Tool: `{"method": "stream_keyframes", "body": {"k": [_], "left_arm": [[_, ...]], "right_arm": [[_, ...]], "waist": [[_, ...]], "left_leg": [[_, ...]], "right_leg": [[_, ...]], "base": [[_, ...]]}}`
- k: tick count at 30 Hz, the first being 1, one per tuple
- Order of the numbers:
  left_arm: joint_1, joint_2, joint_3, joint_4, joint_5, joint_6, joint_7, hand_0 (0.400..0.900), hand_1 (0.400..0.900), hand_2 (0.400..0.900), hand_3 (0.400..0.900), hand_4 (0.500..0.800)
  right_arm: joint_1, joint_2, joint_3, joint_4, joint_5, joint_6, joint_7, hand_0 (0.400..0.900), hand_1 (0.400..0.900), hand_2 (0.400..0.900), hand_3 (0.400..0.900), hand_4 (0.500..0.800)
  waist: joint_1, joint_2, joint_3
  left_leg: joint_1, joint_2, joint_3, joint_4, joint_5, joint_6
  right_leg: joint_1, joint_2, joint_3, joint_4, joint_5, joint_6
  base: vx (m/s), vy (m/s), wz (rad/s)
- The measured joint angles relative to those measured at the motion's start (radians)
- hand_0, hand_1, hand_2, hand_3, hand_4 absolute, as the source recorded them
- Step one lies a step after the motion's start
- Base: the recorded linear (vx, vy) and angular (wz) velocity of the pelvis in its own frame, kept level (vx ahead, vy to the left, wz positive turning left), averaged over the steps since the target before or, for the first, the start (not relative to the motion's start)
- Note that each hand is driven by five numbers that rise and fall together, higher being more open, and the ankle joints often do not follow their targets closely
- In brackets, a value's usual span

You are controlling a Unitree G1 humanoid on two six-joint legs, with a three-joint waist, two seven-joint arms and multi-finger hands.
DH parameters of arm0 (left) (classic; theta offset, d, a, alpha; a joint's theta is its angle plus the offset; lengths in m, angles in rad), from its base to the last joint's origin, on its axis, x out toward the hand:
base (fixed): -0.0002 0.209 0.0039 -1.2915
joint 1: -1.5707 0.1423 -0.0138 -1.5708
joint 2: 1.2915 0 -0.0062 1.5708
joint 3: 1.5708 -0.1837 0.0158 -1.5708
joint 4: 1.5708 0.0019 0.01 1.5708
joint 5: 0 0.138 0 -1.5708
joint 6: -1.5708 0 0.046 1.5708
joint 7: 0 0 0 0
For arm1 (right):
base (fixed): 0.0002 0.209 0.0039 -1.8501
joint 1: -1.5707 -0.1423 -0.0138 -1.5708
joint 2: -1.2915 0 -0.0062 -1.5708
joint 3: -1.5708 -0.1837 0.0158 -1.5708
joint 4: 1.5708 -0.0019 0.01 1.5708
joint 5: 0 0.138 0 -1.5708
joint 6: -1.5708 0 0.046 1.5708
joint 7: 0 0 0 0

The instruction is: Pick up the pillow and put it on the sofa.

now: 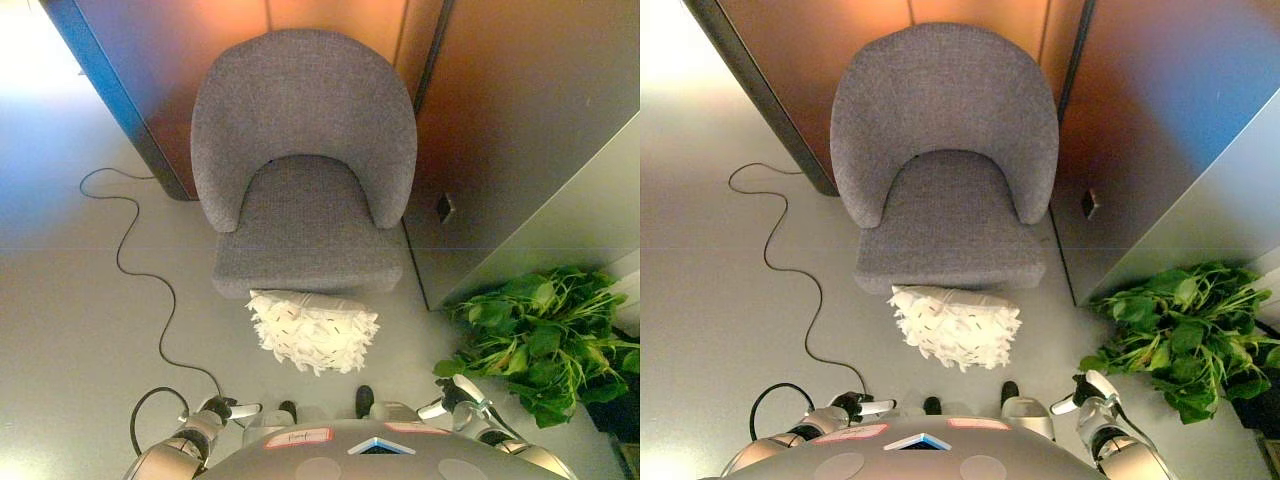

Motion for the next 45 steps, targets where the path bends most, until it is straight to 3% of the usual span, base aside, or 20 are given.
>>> {"method": "stream_keyframes", "body": {"k": [30,33,35,39,45], "left_arm": [[0.009,-0.002,0.001,-0.003,-0.006,-0.004,0.011,0.9,0.9,0.9,0.9,0.8],[-0.029,0.004,-0.03,-0.022,-0.078,-0.021,0.013,0.9,0.9,0.9,0.9,0.8],[-0.123,0.006,-0.069,-0.037,-0.137,-0.045,0.011,0.9,0.9,0.9,0.9,0.8],[-0.324,0.043,-0.096,-0.079,-0.291,-0.103,0.002,0.9,0.9,0.9,0.9,0.8],[-0.361,0.1,-0.102,-0.196,-0.467,-0.13,-0.059,0.9,0.9,0.9,0.9,0.8]], "right_arm": [[-0.011,-0.002,0.004,0.0,-0.007,0.006,-0.055,0.9,0.9,0.9,0.9,0.8],[-0.089,-0.021,0.035,0.001,0.028,0.031,-0.067,0.9,0.9,0.9,0.9,0.8],[-0.204,-0.059,0.04,0.003,0.066,0.046,-0.077,0.9,0.9,0.9,0.9,0.8],[-0.535,-0.135,0.069,0.02,0.169,0.083,-0.09,0.9,0.9,0.9,0.9,0.8],[-0.826,-0.228,0.099,0.016,0.271,0.088,-0.046,0.9,0.9,0.9,0.9,0.8]], "waist": [[0.004,0.017,0.025],[0.015,0.021,0.064],[0.03,0.03,0.143],[0.068,0.033,0.33],[0.12,0.055,0.428]], "left_leg": [[-0.009,0.001,-0.016,0.0,0.002,-0.002],[-0.104,-0.004,-0.023,0.065,0.009,-0.01],[-0.229,-0.013,-0.044,0.165,-0.001,-0.009],[-0.529,-0.038,-0.073,0.423,-0.028,-0.013],[-0.817,-0.051,-0.106,0.734,-0.106,-0.023]], "right_leg": [[-0.001,0.0,-0.019,0.0,-0.004,-0.003],[-0.087,-0.007,-0.022,0.044,-0.004,-0.003],[-0.192,-0.014,-0.033,0.115,-0.007,-0.008],[-0.503,-0.057,-0.068,0.463,-0.107,-0.034],[-0.771,-0.105,-0.074,0.799,-0.22,-0.066]], "base": [[0.01,-0.011,0.02],[-0.37,-0.065,0.23],[-0.39,-0.076,0.36],[-0.23,-0.049,0.27],[-0.12,-0.012,0.29]]}}
